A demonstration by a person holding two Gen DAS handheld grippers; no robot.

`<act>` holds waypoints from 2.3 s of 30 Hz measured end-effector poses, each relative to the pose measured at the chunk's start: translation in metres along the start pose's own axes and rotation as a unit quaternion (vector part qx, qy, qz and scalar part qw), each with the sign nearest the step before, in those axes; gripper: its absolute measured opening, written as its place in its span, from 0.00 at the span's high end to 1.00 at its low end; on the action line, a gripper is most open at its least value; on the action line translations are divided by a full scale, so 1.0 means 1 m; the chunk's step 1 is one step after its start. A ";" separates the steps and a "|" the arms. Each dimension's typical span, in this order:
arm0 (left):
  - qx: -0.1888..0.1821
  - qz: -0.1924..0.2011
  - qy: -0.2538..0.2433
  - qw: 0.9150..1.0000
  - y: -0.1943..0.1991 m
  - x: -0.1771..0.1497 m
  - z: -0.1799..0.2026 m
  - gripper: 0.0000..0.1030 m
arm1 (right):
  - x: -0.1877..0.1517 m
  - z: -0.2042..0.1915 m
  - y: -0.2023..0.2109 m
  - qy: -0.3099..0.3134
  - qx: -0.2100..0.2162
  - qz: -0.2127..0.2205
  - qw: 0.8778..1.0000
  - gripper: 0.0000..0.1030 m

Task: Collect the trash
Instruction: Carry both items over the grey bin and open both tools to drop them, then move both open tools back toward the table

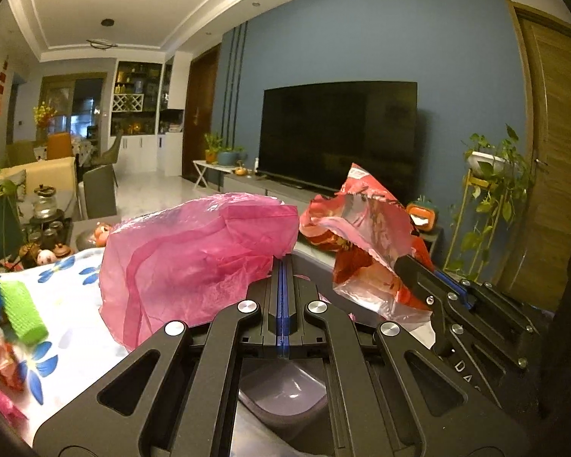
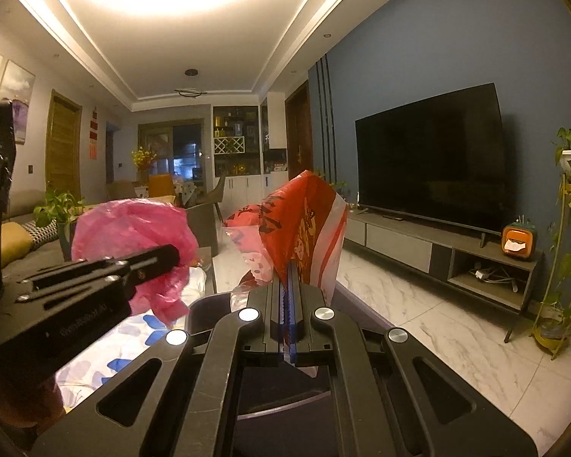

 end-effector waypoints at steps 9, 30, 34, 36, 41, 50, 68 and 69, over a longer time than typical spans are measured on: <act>-0.017 -0.013 0.005 1.000 -0.022 -0.007 -0.001 1.00 | 0.004 -0.002 -0.006 -0.007 0.005 -0.011 1.000 0.98; -0.021 -0.016 0.058 0.998 -0.028 -0.016 -0.028 0.34 | 0.000 0.004 -0.030 -0.018 0.014 -0.031 0.999 0.97; 0.004 -0.002 0.062 0.998 -0.014 -0.013 -0.035 0.22 | -0.001 0.004 -0.033 -0.021 0.019 -0.036 0.999 0.86; 0.017 0.007 0.065 0.998 -0.003 -0.012 -0.036 0.18 | 0.000 0.006 -0.032 -0.026 0.017 -0.029 0.999 0.61; 0.057 0.016 0.058 0.997 0.021 -0.015 -0.039 0.14 | 0.001 0.005 -0.026 -0.029 0.019 -0.026 0.999 0.56; 0.114 0.033 0.062 0.991 0.072 -0.023 -0.035 0.13 | 0.002 0.002 0.002 -0.040 0.024 -0.014 0.999 0.36; 0.246 0.059 0.064 0.965 0.198 -0.071 -0.039 0.13 | -0.010 -0.035 0.072 -0.036 0.058 0.008 0.998 0.30; 0.259 0.059 0.060 0.962 0.208 -0.077 -0.041 0.13 | -0.011 -0.038 0.075 -0.035 0.064 0.008 0.997 0.30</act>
Point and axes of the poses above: each gripper's, at about its wrist camera, not at the fingertips, and y roughly against the way its jaws point, z to its right, x to its top, the point moved 1 cm from there along -y, roughly the way its jaws point, and after that the axes turned 7 degrees about -x, right-handed, at the moved point
